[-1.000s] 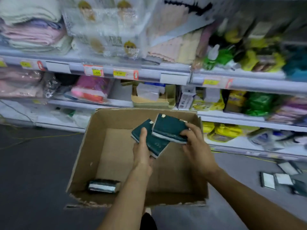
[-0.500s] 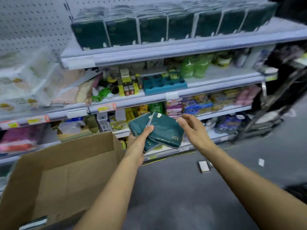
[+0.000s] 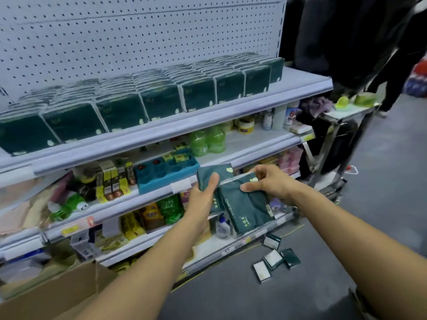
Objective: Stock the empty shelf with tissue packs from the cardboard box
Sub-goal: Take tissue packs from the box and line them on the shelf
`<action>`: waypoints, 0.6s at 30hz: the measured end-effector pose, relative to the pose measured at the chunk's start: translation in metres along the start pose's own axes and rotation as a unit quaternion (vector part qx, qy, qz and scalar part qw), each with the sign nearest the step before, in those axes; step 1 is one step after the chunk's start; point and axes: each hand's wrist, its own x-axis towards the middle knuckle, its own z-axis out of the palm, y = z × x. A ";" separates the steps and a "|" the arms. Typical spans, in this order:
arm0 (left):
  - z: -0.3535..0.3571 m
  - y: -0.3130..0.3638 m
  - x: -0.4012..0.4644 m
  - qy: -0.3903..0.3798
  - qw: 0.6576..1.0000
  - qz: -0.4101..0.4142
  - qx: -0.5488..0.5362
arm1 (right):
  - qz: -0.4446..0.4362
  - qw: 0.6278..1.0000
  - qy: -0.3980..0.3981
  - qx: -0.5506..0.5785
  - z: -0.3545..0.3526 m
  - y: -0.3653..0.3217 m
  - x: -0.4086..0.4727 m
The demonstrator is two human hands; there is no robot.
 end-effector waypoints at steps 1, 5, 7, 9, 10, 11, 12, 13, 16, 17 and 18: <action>0.009 0.005 0.019 0.012 1.000 0.009 0.008 | -0.002 1.000 0.003 0.009 -0.015 -0.005 0.010; 0.049 0.023 0.097 0.036 0.998 0.038 0.031 | -0.015 0.996 0.021 0.083 -0.085 -0.023 0.051; 0.073 0.040 0.120 0.024 0.998 0.055 0.036 | -0.021 0.985 0.045 0.165 -0.122 -0.031 0.070; 0.100 0.063 0.129 0.004 0.996 0.076 0.044 | -0.044 0.971 0.077 0.221 -0.157 -0.037 0.089; 0.114 0.073 0.135 -0.002 0.995 0.082 0.048 | -0.056 0.968 0.088 0.229 -0.172 -0.039 0.099; 0.127 0.080 0.143 -0.005 0.995 0.084 0.048 | -0.065 0.966 0.095 0.231 -0.187 -0.042 0.108; 0.139 0.086 0.151 -0.007 0.995 0.084 0.046 | -0.072 0.965 0.102 0.231 -0.201 -0.043 0.116; 0.150 0.089 0.161 -0.010 0.996 0.083 0.044 | -0.077 0.963 0.110 0.234 -0.214 -0.044 0.125; 0.184 0.105 0.182 -0.017 0.995 0.088 0.035 | -0.094 0.954 0.145 0.246 -0.257 -0.044 0.153; 0.194 0.109 0.189 -0.019 0.995 0.089 0.030 | -0.104 0.950 0.150 0.253 -0.271 -0.046 0.164; 0.204 0.113 0.195 -0.019 0.996 0.089 0.026 | -0.115 0.947 0.154 0.259 -0.285 -0.047 0.175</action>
